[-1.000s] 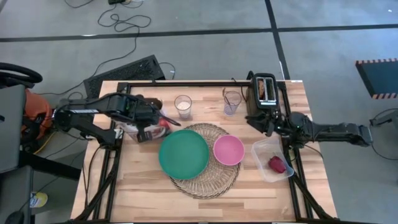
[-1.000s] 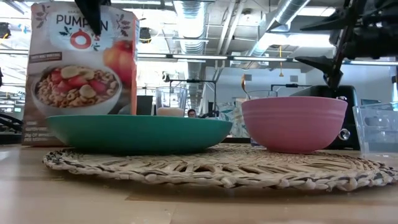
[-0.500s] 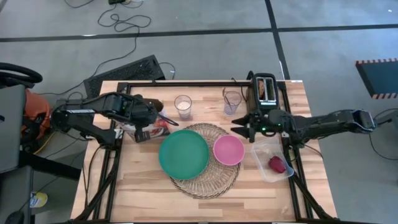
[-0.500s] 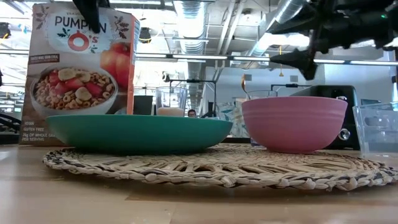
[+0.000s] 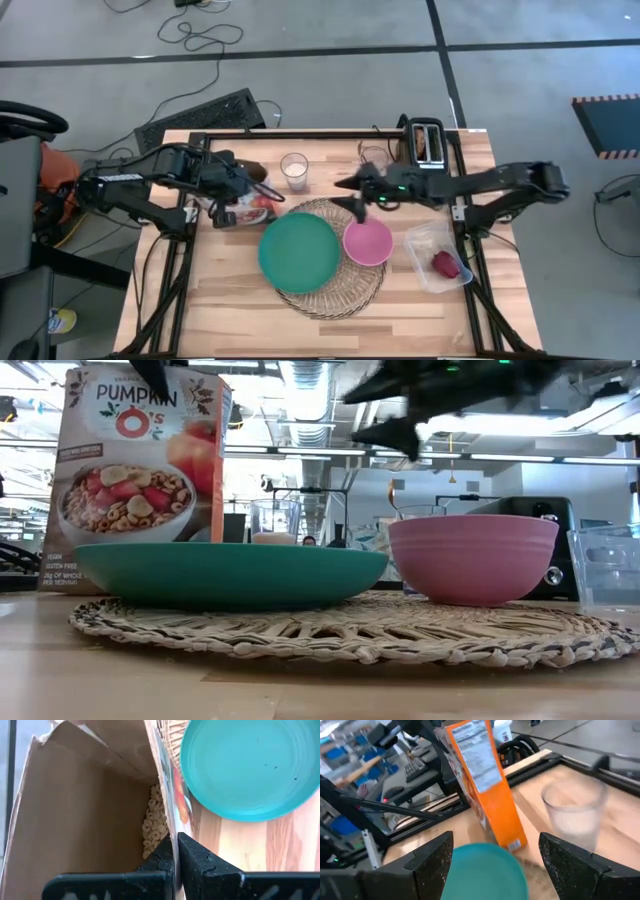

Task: Arrange a breakfast setting
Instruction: Pour the cereals from the box into the pink bowl

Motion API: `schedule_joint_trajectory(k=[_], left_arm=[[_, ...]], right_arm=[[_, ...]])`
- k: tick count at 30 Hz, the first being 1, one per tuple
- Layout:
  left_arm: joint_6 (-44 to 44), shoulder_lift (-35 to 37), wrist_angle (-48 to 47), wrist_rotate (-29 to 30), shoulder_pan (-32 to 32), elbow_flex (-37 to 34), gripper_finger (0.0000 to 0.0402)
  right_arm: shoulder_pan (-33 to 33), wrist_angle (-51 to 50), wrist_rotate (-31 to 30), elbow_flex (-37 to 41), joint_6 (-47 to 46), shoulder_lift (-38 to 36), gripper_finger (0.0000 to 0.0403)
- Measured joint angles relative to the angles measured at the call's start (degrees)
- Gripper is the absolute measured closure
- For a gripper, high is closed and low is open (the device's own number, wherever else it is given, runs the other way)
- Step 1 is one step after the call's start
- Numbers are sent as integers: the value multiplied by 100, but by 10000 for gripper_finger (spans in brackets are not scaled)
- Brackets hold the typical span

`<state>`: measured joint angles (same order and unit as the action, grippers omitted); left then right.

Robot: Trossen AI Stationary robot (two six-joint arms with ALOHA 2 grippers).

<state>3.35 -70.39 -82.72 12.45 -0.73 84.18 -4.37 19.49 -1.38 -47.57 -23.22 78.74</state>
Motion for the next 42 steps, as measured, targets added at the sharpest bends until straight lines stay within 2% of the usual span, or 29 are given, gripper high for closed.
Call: schedule_joint_trajectory(k=[10, 18, 25, 42], left_arm=[[-295, 6, 190, -1, 88, -100, 401], [-339, 4, 175, -65, 81, -168, 401], [-406, 4, 159, -89, 81, -175, 401], [-573, -5, 558, -170, 81, -180, 401]], right_arm=[[-109, 0, 687, -2268, 716, 2129, 83], [-191, -6, 773, -3533, 936, 3224, 83], [-211, -38, 600, -3953, 1168, 3695, 83], [-139, 39, 524, -3972, 1728, 3687, 87]])
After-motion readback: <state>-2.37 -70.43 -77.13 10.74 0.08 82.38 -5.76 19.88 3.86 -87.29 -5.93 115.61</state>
